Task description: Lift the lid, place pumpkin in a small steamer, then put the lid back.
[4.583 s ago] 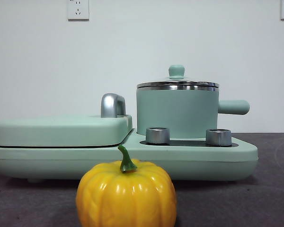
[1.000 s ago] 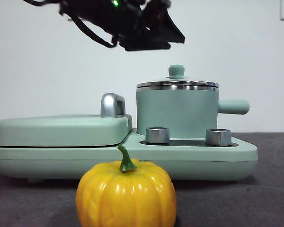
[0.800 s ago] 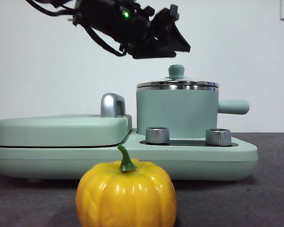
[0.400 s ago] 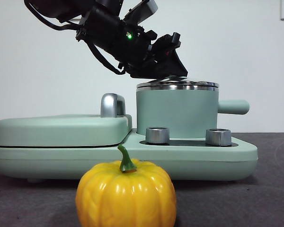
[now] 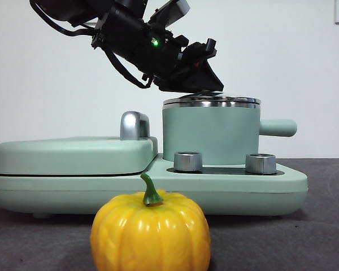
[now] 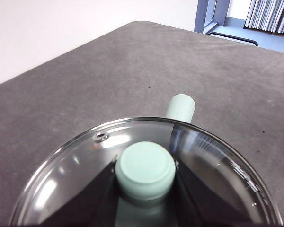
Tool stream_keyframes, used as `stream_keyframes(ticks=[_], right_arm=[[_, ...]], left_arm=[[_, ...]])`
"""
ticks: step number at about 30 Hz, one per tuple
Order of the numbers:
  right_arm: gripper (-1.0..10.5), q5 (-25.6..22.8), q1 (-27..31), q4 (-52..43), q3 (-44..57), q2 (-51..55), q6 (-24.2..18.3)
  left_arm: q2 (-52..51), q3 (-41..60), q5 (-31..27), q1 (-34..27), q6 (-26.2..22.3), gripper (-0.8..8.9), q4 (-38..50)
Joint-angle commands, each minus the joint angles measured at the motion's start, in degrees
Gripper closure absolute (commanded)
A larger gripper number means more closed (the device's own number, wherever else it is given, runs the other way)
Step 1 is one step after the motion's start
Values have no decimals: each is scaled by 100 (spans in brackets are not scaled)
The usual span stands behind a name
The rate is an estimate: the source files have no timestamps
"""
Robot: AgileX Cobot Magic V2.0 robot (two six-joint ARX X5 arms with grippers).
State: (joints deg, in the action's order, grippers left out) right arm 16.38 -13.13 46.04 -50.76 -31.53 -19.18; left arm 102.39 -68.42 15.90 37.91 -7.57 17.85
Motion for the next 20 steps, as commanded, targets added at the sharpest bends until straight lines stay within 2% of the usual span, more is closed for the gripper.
stream_keyframes(ticks=[1,20], right_arm=[[653,9,-26,-59,-109,-20,81],[653,11,-26,-55,-107,-20,79]], left_arm=[[107,-140,-42,42,13,807,-9],[-387,-170,-48,46,24,807,74]])
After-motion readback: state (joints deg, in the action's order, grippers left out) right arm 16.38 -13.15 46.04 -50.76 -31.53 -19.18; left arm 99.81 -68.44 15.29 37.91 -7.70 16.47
